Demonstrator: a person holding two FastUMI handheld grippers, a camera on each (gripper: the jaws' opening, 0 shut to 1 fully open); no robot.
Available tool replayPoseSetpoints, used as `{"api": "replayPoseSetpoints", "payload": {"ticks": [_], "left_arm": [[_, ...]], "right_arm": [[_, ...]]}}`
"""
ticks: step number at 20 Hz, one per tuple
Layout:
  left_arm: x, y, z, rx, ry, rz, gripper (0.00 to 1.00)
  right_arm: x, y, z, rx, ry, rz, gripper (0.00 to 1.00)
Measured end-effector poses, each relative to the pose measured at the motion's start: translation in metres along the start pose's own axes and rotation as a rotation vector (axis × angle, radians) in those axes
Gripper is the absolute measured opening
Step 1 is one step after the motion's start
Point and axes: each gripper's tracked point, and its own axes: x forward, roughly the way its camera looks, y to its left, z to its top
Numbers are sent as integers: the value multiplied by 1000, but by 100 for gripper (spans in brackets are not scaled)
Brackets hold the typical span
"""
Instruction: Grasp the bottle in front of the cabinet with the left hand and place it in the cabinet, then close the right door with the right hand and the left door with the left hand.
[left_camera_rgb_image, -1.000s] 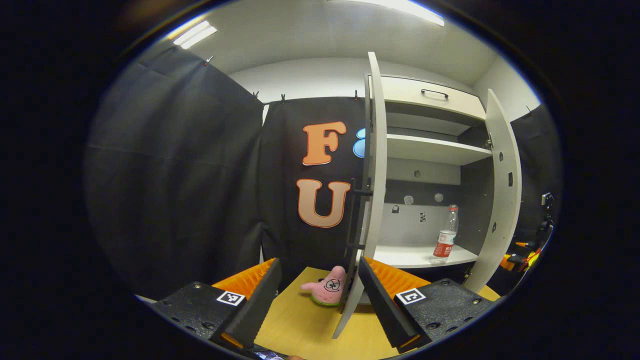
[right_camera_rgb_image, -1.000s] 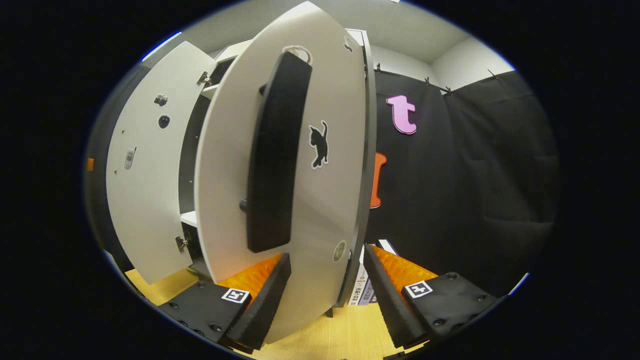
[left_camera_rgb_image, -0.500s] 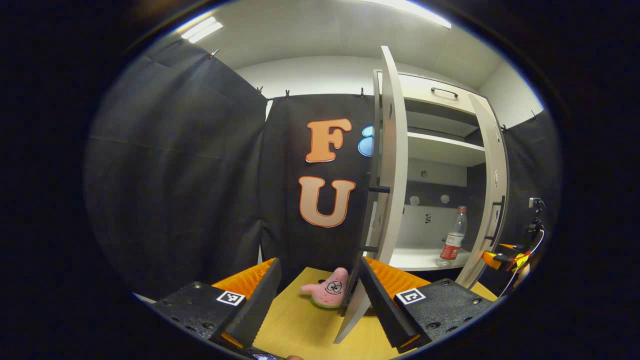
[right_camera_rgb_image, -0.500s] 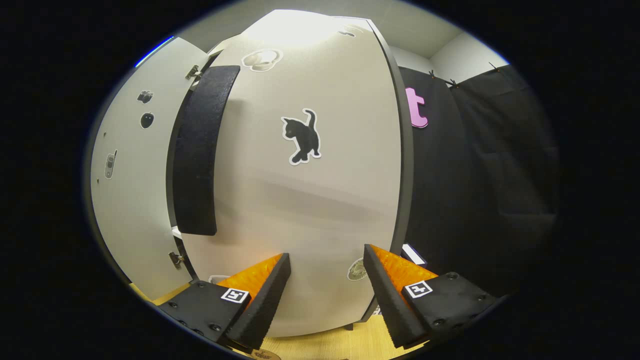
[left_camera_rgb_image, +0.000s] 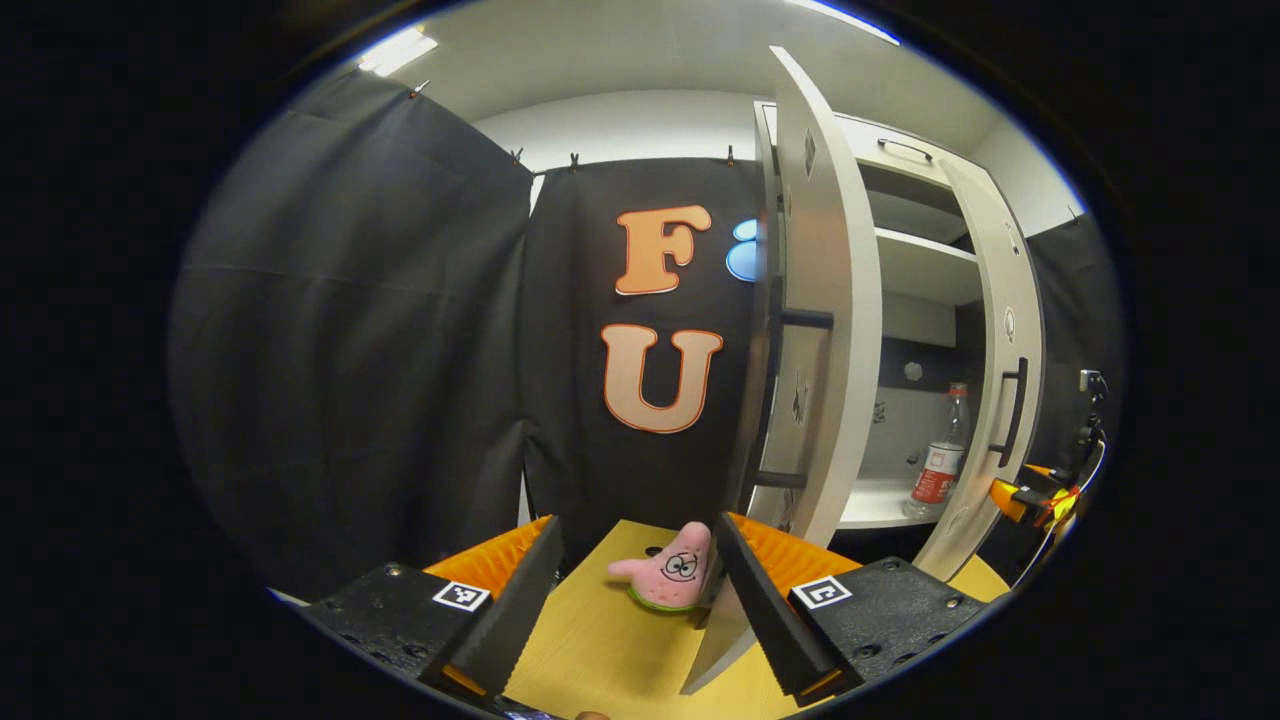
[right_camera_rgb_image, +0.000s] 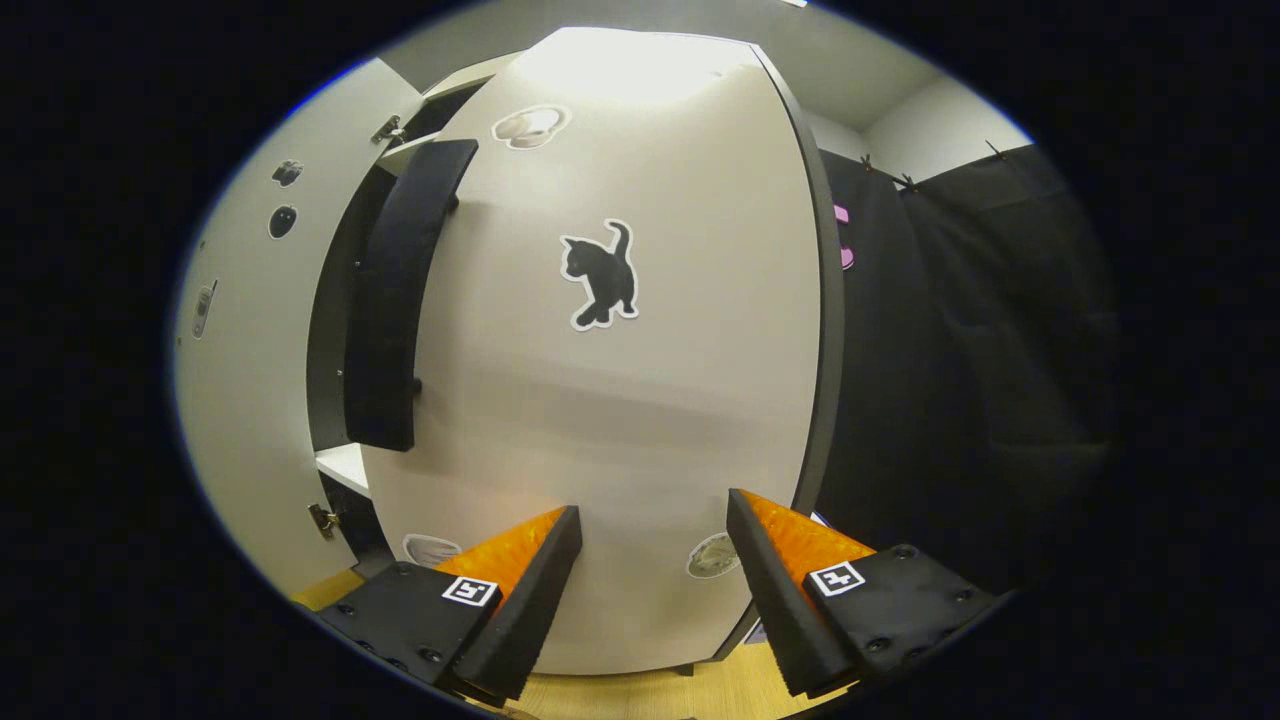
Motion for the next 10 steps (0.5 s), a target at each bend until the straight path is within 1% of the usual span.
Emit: {"api": "replayPoseSetpoints", "payload": {"ticks": [2, 5, 10], "left_arm": [[8, -3, -8, -10, 17, -9, 95], [16, 0, -16, -1, 30, 4, 95], [20, -4, -26, 7, 62, -3, 95]], "right_arm": [[0, 1, -1, 5, 9, 4, 97], [-1, 1, -1, 29, 18, 11, 97], [-4, 1, 1, -2, 16, 8, 97]]}}
